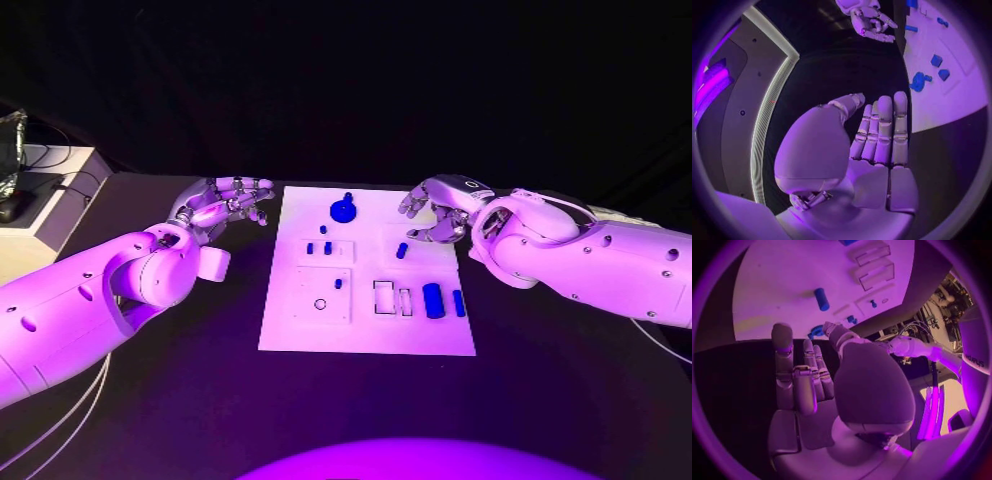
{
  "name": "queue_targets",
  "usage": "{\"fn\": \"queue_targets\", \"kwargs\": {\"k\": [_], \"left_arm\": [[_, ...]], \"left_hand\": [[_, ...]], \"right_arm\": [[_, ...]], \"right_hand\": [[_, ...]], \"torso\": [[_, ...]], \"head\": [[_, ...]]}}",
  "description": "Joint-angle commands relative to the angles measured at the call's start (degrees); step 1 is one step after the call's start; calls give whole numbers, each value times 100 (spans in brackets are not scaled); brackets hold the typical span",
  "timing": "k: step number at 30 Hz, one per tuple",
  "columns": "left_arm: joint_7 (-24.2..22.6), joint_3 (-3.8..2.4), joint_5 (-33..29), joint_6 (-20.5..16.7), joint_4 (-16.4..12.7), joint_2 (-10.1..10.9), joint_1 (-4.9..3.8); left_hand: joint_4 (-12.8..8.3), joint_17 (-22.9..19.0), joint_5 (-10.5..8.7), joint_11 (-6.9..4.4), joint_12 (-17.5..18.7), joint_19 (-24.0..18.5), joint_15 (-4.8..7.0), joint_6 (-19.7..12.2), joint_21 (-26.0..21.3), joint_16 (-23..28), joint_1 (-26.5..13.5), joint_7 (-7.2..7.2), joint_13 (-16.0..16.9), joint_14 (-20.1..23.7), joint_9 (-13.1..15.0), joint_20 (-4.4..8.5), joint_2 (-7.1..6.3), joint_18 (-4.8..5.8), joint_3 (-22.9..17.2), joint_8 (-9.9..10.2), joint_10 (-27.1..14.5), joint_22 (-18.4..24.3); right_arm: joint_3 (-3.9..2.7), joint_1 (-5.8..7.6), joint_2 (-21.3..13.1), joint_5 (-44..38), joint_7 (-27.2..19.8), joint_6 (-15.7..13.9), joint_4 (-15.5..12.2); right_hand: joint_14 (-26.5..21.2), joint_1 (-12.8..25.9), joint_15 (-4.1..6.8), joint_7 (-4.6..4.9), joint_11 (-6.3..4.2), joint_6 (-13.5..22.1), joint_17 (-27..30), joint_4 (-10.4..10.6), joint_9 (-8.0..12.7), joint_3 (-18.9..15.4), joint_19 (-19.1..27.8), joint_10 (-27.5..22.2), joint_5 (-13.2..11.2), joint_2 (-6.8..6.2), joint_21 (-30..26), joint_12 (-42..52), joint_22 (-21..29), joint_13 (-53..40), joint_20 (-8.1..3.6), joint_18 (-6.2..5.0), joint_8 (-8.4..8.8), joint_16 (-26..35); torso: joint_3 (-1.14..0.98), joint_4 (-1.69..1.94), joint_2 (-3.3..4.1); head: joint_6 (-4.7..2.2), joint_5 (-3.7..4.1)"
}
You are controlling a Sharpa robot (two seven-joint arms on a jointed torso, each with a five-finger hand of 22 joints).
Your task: Assemble the parts on the task board
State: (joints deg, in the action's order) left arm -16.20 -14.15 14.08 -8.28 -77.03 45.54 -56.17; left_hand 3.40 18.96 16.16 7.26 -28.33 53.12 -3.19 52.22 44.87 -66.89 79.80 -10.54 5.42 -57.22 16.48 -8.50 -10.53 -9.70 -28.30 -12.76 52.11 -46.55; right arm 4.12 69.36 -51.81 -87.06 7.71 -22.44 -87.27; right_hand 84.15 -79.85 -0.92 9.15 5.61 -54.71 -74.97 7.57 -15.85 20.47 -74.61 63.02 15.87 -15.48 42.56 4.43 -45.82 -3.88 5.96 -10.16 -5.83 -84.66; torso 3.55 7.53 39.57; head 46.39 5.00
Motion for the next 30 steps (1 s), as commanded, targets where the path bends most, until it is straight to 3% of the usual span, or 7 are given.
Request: {"fn": "queue_targets", "kwargs": {"k": [1,8,13,20,26,30], "left_arm": [[-102,-5,-16,110,-23,-7,-2],[-101,-5,-15,101,-3,-14,-2],[-100,-5,-15,102,5,-18,-2],[-98,-5,-15,96,9,-12,-2],[-90,-5,-15,84,9,-10,-2],[-83,-5,-15,74,10,-9,-2]], "left_hand": [[-8,9,6,12,25,-24,-2,-38,-36,35,60,-12,-9,56,-6,-5,-14,-79,26,-4,-36,4],[-8,9,6,12,25,-24,-2,-38,-36,35,60,-12,-9,56,-6,-5,-14,-79,26,-4,-36,4],[-8,9,6,12,25,-24,-2,-38,-36,35,60,-12,-9,56,-6,-5,-14,-79,26,-4,-36,4],[-8,9,6,12,25,-24,-2,-38,-36,35,60,-12,-9,56,-6,-5,-14,-79,26,-4,-36,4],[-7,11,9,15,21,-24,-4,-41,-37,35,59,-16,-10,58,-8,-6,-14,-79,28,-5,-39,4],[-7,11,9,15,21,-24,-4,-41,-37,35,59,-16,-10,58,-8,-6,-14,-79,28,-5,-39,4]], "right_arm": [[-1,16,1,-10,-151,815,52],[1,29,102,-12,-179,1232,140],[9,15,178,-80,-170,1312,190],[20,-26,264,-220,-163,1294,218],[25,-60,316,-306,-157,1231,228],[30,-78,347,-346,-151,1210,251]], "right_hand": [[297,-50,30,-49,-17,-3,-45,34,13,-126,-52,-5,1,34,-2,-14,-7,-10,14,106,17,-40],[296,-95,34,-61,-24,-6,-68,140,25,-430,-76,6,-36,115,-50,-23,7,-19,12,105,14,-59],[296,-149,34,-39,-23,-17,-70,141,27,-455,-86,23,-33,144,-46,-17,-3,-22,10,107,8,-62],[294,-252,35,-24,-21,-63,-68,140,26,-439,-103,81,-12,198,-43,-1,-19,-28,7,111,-14,-65],[294,-353,34,-26,-10,-240,-75,216,22,-191,-127,197,-136,279,-26,-3,-66,-15,7,122,-86,-76],[294,-412,36,-15,-15,-474,-80,304,12,238,-146,338,-183,334,30,-17,-148,1,1,129,-169,-86]], "torso": [[-8,12,-4],[-3,16,-7],[8,19,-12],[5,18,-10],[7,10,-7],[3,10,-7]], "head": [[13,10],[27,14],[33,26],[34,21],[37,21],[37,21]]}}
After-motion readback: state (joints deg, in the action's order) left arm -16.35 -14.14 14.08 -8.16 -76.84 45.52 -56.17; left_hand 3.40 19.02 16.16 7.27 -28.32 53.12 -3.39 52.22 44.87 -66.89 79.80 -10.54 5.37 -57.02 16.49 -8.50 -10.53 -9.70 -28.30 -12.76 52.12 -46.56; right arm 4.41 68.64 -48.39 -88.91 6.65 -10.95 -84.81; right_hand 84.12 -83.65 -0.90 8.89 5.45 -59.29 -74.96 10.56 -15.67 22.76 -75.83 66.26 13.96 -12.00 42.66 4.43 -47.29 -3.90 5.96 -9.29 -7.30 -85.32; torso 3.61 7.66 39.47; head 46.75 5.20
